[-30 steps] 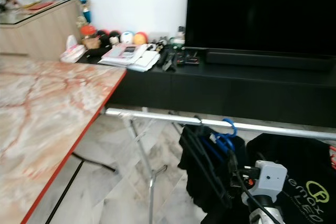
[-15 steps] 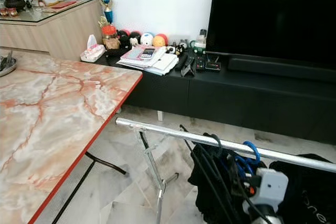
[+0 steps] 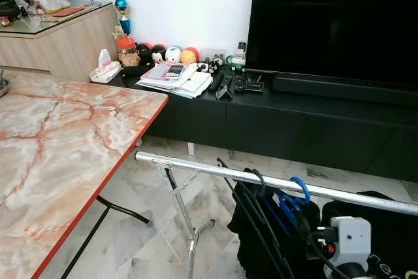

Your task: Hang hanger

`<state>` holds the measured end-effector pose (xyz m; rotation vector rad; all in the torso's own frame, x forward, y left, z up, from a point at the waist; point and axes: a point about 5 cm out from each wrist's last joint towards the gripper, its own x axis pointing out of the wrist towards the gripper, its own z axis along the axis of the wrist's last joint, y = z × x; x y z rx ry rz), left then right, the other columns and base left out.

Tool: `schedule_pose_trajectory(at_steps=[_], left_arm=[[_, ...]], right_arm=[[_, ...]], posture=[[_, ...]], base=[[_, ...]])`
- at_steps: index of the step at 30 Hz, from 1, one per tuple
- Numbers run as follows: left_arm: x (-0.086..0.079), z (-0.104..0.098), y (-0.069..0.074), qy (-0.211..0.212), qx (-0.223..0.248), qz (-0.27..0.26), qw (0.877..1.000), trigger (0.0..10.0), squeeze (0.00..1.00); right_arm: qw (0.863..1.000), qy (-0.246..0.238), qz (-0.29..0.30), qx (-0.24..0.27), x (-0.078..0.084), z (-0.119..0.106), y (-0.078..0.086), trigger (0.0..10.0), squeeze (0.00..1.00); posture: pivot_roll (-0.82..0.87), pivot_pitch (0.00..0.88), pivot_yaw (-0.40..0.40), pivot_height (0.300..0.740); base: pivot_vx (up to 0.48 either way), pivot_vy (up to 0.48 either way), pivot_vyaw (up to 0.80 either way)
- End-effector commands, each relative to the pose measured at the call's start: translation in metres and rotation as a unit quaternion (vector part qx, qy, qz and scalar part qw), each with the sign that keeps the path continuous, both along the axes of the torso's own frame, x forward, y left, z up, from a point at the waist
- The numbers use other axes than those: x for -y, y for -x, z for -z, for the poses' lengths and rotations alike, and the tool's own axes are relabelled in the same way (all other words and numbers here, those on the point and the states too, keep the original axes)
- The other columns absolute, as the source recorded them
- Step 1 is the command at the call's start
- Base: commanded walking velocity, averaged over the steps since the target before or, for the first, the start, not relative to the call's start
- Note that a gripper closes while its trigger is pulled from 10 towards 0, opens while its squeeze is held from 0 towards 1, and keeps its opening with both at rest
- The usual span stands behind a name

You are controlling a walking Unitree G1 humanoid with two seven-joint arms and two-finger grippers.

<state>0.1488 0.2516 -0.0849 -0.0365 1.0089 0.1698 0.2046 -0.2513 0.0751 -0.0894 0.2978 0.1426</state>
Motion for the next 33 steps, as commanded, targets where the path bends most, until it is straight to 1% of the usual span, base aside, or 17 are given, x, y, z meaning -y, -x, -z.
schedule_pose_trajectory(at_steps=[1,3,6,7,9,12,13,14,15,16,18,21,24,28,33], left_arm=[[-0.001,0.000,0.002,0.000,-0.009,0.005,1.000,10.0,0.00],[-0.001,0.000,0.002,0.000,-0.009,0.004,1.000,10.0,0.00],[-0.001,0.001,0.001,0.001,-0.009,0.004,1.000,10.0,0.00],[-0.001,0.000,0.001,0.002,-0.009,0.004,1.000,10.0,0.00],[-0.001,0.001,0.001,0.003,-0.010,0.005,1.000,10.0,0.00],[0.000,0.000,0.001,0.004,-0.010,0.006,1.000,10.0,0.00],[0.000,0.000,0.001,0.005,-0.009,0.005,1.000,10.0,0.00],[0.000,0.000,0.001,0.005,-0.009,0.005,1.000,10.0,0.00],[0.000,0.000,0.001,0.006,-0.009,0.005,1.000,10.0,0.00],[0.000,0.000,0.000,0.007,-0.008,0.004,1.000,10.0,0.00],[0.000,0.000,0.001,0.008,-0.009,0.005,1.000,10.0,0.00],[0.001,0.001,0.000,0.009,-0.009,0.005,1.000,10.0,0.00],[0.001,0.000,0.000,0.011,-0.008,0.004,1.000,10.0,0.00],[0.001,0.000,0.000,0.013,-0.009,0.004,1.000,10.0,0.00],[0.002,0.001,0.000,0.014,-0.012,0.009,1.000,10.0,0.00]], right_arm=[[0.997,-0.007,-0.058,-0.048,0.000,-0.004,0.007,10.0,0.00],[0.995,-0.014,-0.079,-0.065,0.003,-0.009,0.010,10.0,0.00],[0.991,-0.002,-0.089,-0.096,0.014,-0.015,0.013,10.0,0.00],[0.989,0.009,-0.109,-0.101,0.017,-0.020,0.014,10.0,0.00],[0.986,0.006,-0.118,-0.116,0.017,-0.022,0.015,10.0,0.00],[0.985,-0.001,-0.128,-0.120,0.015,-0.026,0.012,10.0,0.00],[0.984,-0.029,-0.132,-0.113,0.011,-0.032,0.007,10.0,0.00],[0.984,-0.029,-0.132,-0.113,0.011,-0.032,0.007,10.0,0.00],[0.984,-0.042,-0.134,-0.108,0.008,-0.034,0.004,10.0,0.00],[0.983,-0.063,-0.145,-0.094,0.002,-0.041,-0.001,10.0,0.00],[0.981,-0.079,-0.155,-0.084,-0.003,-0.045,-0.005,10.0,0.00],[0.979,-0.087,-0.164,-0.083,-0.006,-0.048,-0.008,10.0,0.00],[0.977,-0.089,-0.172,-0.092,-0.009,-0.047,-0.010,10.0,0.00],[0.975,-0.056,-0.157,-0.145,-0.007,-0.028,-0.009,10.0,0.00],[0.973,-0.052,-0.151,-0.164,-0.004,-0.021,-0.010,10.0,0.00]], posture=[[-0.04,0.000,0.007,0.740],[-0.04,0.000,0.005,0.740],[-0.04,0.000,0.004,0.740],[-0.04,0.000,0.005,0.740],[-0.04,0.000,0.005,0.740],[-0.05,0.000,0.002,0.740],[-0.04,0.000,-0.002,0.740],[-0.04,0.000,-0.002,0.740],[-0.04,0.000,-0.002,0.740],[-0.04,0.000,-0.002,0.740],[-0.04,0.000,-0.001,0.740],[-0.03,0.000,-0.007,0.740],[-0.03,0.000,-0.010,0.740],[-0.03,0.000,-0.009,0.740],[-0.03,0.000,-0.009,0.740]], base=[[0.000,0.000,0.00],[0.000,0.000,0.00],[0.000,0.000,0.00],[0.000,0.000,0.00],[0.000,0.000,0.00],[0.000,0.000,0.00],[0.000,0.000,0.00],[0.000,0.000,0.00],[0.000,0.000,0.00],[0.000,0.000,0.00],[0.000,0.000,0.00],[0.000,0.000,0.00],[0.000,0.000,0.00],[0.000,0.000,0.00],[0.000,0.000,0.00]])
